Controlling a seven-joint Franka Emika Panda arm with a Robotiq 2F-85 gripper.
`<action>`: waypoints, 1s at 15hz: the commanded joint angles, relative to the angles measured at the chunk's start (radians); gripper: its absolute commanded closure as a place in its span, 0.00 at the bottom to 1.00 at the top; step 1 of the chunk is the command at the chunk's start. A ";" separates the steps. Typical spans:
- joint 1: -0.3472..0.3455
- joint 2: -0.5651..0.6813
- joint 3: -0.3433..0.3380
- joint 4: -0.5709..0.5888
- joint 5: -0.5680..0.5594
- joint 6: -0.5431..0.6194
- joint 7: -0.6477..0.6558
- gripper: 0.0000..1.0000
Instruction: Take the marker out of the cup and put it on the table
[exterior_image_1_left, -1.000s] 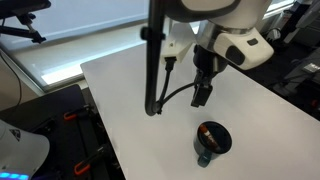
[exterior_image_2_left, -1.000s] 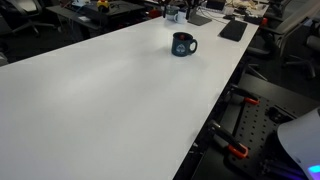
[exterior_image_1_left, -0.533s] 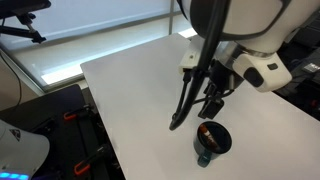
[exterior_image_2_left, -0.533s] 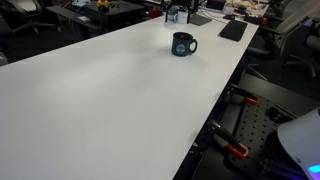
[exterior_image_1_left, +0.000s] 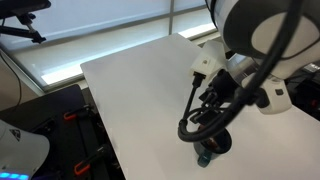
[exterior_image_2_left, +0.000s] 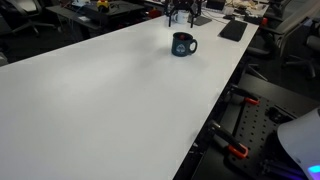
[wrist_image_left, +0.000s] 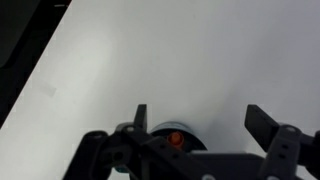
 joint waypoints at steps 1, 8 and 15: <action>-0.029 0.053 0.002 0.084 0.060 -0.067 -0.026 0.00; -0.062 0.092 0.018 0.116 0.126 -0.049 -0.144 0.00; -0.078 0.143 0.018 0.147 0.138 -0.046 -0.172 0.00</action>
